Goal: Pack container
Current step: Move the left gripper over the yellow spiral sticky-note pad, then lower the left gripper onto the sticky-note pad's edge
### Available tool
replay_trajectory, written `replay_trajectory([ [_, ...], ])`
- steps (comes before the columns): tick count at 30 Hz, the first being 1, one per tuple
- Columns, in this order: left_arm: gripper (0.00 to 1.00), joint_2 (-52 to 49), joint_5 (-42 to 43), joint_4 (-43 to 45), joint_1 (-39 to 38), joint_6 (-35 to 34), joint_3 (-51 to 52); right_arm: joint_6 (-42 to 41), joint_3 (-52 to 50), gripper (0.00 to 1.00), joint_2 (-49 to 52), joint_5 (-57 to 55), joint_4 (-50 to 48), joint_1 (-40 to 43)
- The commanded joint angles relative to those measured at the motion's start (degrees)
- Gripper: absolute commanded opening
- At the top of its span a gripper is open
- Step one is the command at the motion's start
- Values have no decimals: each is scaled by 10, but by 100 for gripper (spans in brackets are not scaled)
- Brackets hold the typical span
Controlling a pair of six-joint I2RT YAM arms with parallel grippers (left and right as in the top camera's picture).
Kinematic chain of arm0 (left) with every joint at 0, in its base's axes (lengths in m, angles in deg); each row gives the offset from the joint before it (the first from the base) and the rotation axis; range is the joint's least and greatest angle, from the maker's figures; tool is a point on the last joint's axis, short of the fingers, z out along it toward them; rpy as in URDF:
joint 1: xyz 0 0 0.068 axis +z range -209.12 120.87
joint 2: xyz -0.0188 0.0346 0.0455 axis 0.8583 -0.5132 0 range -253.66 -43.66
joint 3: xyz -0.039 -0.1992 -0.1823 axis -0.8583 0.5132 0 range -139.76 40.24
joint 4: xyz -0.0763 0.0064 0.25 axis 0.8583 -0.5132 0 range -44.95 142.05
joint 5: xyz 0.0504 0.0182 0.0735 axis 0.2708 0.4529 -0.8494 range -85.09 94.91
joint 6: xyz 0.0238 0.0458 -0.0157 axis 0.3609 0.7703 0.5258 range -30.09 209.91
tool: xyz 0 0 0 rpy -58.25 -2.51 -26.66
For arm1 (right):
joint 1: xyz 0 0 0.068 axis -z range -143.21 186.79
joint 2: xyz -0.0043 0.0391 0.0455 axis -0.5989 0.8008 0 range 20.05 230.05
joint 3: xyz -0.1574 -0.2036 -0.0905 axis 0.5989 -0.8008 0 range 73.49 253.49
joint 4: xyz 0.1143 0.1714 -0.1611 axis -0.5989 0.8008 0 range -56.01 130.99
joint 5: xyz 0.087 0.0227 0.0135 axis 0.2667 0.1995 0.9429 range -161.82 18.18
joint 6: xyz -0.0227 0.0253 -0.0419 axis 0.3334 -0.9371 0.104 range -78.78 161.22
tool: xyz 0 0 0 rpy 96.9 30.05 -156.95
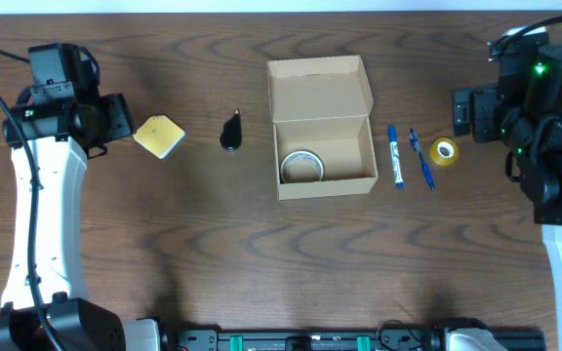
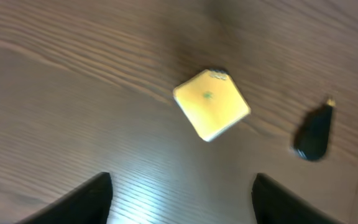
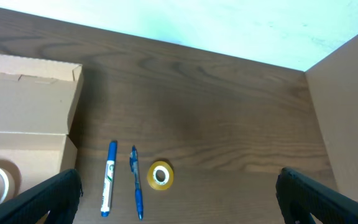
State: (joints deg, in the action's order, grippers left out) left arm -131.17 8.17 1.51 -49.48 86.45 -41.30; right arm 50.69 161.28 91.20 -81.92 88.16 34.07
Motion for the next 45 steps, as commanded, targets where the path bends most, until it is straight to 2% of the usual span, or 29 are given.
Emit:
replay_trajectory([
  [1,78,1,68,-6,0,40,1,-2,11,99,1,0,5,-7],
  [4,76,-2,125,0,0,175,1,-2,11,99,1,1,8,-7],
  [6,74,-3,129,-5,0,217,2,-2,11,99,1,1,7,-7],
  [12,71,-6,129,-16,1,298,2,-2,11,99,1,1,7,-7],
  [16,65,-30,128,-26,1,344,2,-2,11,99,1,0,6,-7],
  [19,63,-75,129,-37,1,353,2,-2,11,99,1,1,7,-7],
  [22,56,-132,155,-52,1,383,1,-2,11,99,1,1,7,-8],
  [25,57,-152,157,-57,1,407,1,-2,11,99,1,1,7,-7],
  [29,64,-160,156,-53,1,443,1,-2,11,99,1,0,7,-8],
  [32,72,-160,131,-42,1,444,0,-2,11,99,1,1,9,-8],
  [35,72,-162,93,-22,1,428,0,-2,11,99,1,0,9,-12],
  [41,73,-162,78,41,1,305,0,-2,11,99,1,0,9,-30],
  [45,74,-163,82,54,1,307,0,-2,11,99,1,-3,9,-33],
])
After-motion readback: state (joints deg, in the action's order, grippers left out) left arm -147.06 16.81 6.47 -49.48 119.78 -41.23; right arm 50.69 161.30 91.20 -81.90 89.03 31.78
